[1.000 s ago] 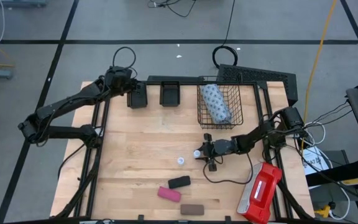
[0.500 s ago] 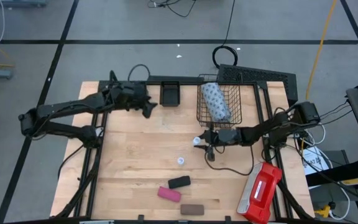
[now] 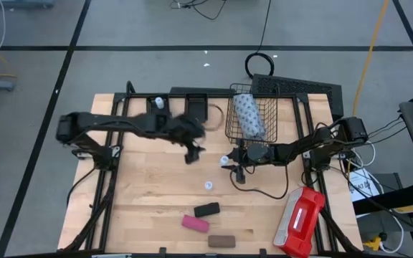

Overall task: Pick & place medical supplies in basket/bin
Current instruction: Put the right white pill bottle into the left black basket

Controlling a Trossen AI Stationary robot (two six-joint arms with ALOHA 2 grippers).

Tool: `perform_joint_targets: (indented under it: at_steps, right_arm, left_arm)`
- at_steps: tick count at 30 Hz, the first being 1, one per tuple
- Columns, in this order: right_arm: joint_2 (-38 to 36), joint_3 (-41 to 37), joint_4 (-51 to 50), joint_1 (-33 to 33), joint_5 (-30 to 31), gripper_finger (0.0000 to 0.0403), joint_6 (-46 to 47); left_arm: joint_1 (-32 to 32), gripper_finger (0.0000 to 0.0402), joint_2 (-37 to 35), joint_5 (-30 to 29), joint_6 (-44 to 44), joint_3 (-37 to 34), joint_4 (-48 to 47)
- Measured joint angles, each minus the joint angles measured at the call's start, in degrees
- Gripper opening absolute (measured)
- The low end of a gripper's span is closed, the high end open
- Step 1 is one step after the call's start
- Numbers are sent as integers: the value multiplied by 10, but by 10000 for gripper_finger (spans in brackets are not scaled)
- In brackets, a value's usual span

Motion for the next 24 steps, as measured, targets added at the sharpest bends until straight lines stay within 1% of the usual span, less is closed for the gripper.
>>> perform_joint_targets:
  at_steps: [5,10,20,24]
  right_arm:
    - [0,0,0,0,0,143,0]
    - [0,0,-1,0,0,148,0]
    - [0,0,-2,1,-1,146,0]
    - [0,0,-3,1,-1,147,0]
  left_arm:
    - [-40,269,82,1,33,52,41]
    - [-57,269,136,-1,62,78,60]
    - [-44,269,185,-1,44,78,104]
    - [-35,269,191,-1,40,78,102]
